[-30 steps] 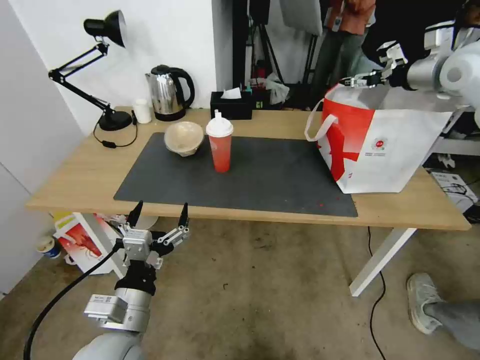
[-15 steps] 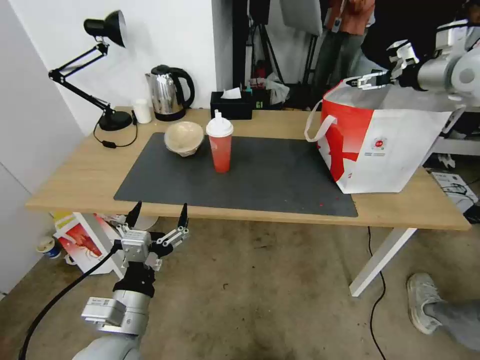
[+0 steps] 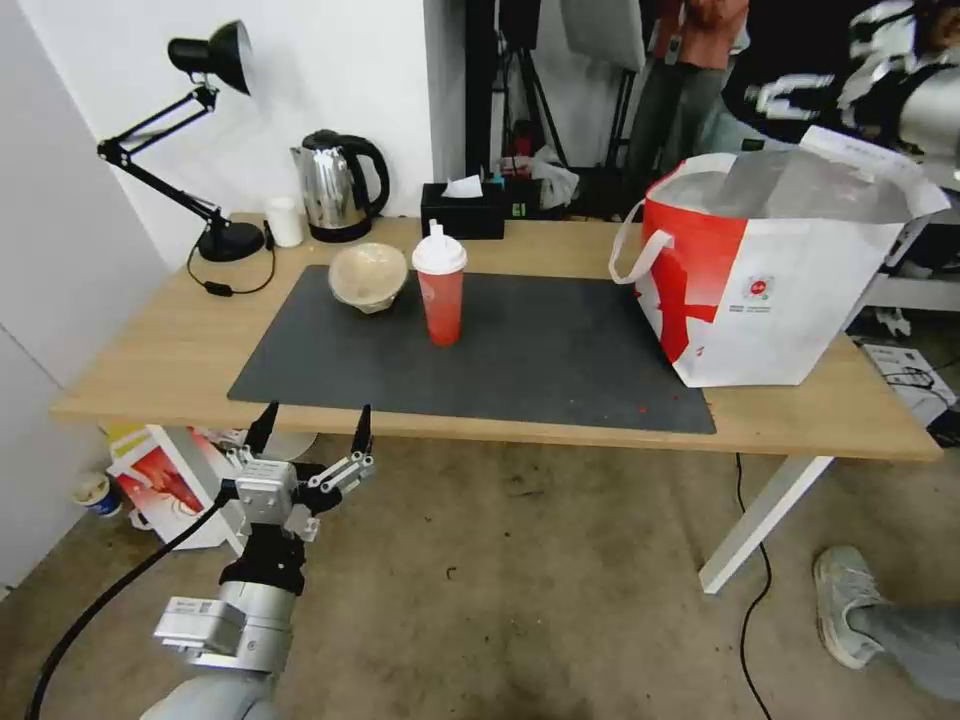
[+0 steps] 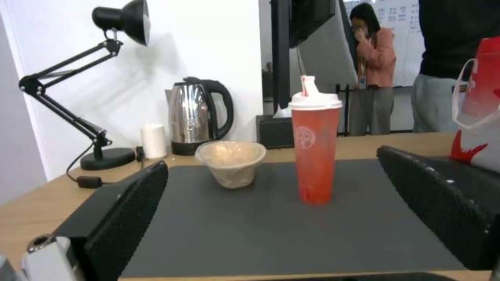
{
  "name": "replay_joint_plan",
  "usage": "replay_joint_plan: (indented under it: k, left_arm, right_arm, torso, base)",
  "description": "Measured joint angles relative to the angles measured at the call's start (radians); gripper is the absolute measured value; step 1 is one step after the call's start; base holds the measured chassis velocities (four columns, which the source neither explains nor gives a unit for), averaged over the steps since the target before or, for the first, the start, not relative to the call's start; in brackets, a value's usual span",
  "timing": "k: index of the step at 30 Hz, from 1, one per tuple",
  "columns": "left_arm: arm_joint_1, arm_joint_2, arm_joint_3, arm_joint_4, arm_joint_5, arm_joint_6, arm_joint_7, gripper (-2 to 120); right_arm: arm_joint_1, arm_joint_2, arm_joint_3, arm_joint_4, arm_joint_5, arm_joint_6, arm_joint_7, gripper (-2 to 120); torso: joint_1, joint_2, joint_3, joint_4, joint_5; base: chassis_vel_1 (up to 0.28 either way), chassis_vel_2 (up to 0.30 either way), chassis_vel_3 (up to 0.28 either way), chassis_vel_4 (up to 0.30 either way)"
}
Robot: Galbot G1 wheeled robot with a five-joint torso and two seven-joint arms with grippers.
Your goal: Pick up the trash from the table and place it into the takeout bag.
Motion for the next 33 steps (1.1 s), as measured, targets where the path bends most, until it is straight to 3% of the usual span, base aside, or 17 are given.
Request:
replay_joint_plan:
  k: [1, 3, 6, 10, 12, 15, 18, 19, 21, 22, 25, 26, 28, 33]
  left_arm:
    - [0.000, -0.001, 0.000, 0.002, 0.000, -0.001, 0.000, 100]
    - [0.000, -0.001, 0.000, 0.002, 0.000, -0.001, 0.000, 100]
    - [0.004, -0.015, -0.010, 0.003, -0.001, -0.004, 0.000, 100]
    - [0.013, -0.031, -0.022, -0.005, -0.002, -0.007, 0.000, 100]
    - [0.019, -0.043, -0.030, -0.012, -0.002, -0.009, 0.000, 100]
    - [0.022, -0.046, -0.033, -0.013, -0.002, -0.010, 0.000, 100]
    - [0.023, -0.055, -0.034, -0.014, -0.001, -0.012, 0.000, 100]
    - [0.023, -0.055, -0.034, -0.014, -0.001, -0.012, 0.000, 100]
    - [0.025, -0.057, -0.035, -0.013, 0.001, -0.016, 0.000, 100]
    - [0.025, -0.057, -0.035, -0.013, 0.001, -0.016, 0.000, 100]
    - [0.026, -0.062, -0.034, -0.011, 0.004, -0.022, 0.000, 100]
    - [0.026, -0.062, -0.034, -0.011, 0.004, -0.022, 0.000, 100]
    - [0.026, -0.065, -0.033, -0.011, 0.006, -0.022, 0.000, 100]
    - [0.027, -0.066, -0.031, -0.012, 0.010, -0.023, 0.001, 100]
  right_arm:
    - [-0.082, -0.007, 0.074, 0.070, 0.000, 0.049, 0.049, 100]
    - [-0.095, -0.008, 0.085, 0.081, 0.000, 0.056, 0.058, 100]
    - [-0.286, 0.003, 0.189, 0.265, -0.102, 0.193, 0.238, 100]
    - [-0.370, 0.043, 0.231, 0.347, -0.196, 0.248, 0.309, 100]
    - [-0.525, 0.096, 0.304, 0.462, -0.297, 0.293, 0.393, 100]
    - [-0.597, 0.121, 0.341, 0.501, -0.341, 0.309, 0.416, 100]
    - [-0.967, 0.269, 0.515, 0.635, -0.616, 0.393, 0.431, 100]
    - [-0.967, 0.269, 0.515, 0.635, -0.616, 0.393, 0.431, 100]
    - [-1.149, 0.356, 0.544, 0.690, -0.758, 0.450, 0.429, 100]
    - [-1.149, 0.356, 0.544, 0.690, -0.758, 0.450, 0.429, 100]
    - [-1.302, 0.486, 0.543, 0.738, -0.957, 0.521, 0.438, 100]
    - [-1.302, 0.486, 0.543, 0.738, -0.957, 0.521, 0.438, 100]
    - [-1.374, 0.565, 0.502, 0.743, -1.070, 0.552, 0.451, 100]
    - [-1.448, 0.651, 0.387, 0.740, -1.183, 0.585, 0.464, 100]
  torso:
    - [0.000, 0.000, 0.000, -0.0004, 0.0001]
    - [0.000, 0.000, 0.000, -0.0004, 0.0002]
    - [0.000, 0.000, 0.000, -0.0004, 0.0003]
    - [0.000, 0.000, 0.000, 0.0006, 0.0002]
    - [0.000, 0.000, 0.000, 0.0004, 0.0002]
    - [0.000, 0.000, 0.000, 0.0001, 0.0002]
    - [0.000, 0.000, 0.000, -0.0002, 0.0006]
    - [0.000, 0.000, 0.000, -0.0002, 0.0006]
    - [0.000, 0.000, 0.000, -0.0006, 0.0008]
    - [0.000, 0.000, 0.000, -0.0006, 0.0008]
    - [0.000, 0.000, 0.000, -0.0001, -0.0003]
    - [0.000, 0.000, 0.000, -0.0001, -0.0003]
    - [0.000, 0.000, 0.000, -0.0001, 0.0003]
    - [0.000, 0.000, 0.000, 0.0001, 0.0001]
  base:
    - [0.000, 0.000, 0.000, 0.000]
    - [0.000, 0.000, 0.000, 0.000]
    - [0.000, 0.000, 0.000, 0.000]
    - [0.000, 0.000, 0.000, 0.000]
    - [0.000, 0.000, 0.000, 0.000]
    - [0.000, 0.000, 0.000, 0.000]
    - [0.000, 0.000, 0.000, 0.000]
    - [0.000, 0.000, 0.000, 0.000]
    - [0.000, 0.000, 0.000, 0.000]
    - [0.000, 0.000, 0.000, 0.000]
    - [0.000, 0.000, 0.000, 0.000]
    - [0.000, 0.000, 0.000, 0.000]
    - [0.000, 0.000, 0.000, 0.000]
    - [0.000, 0.000, 0.000, 0.000]
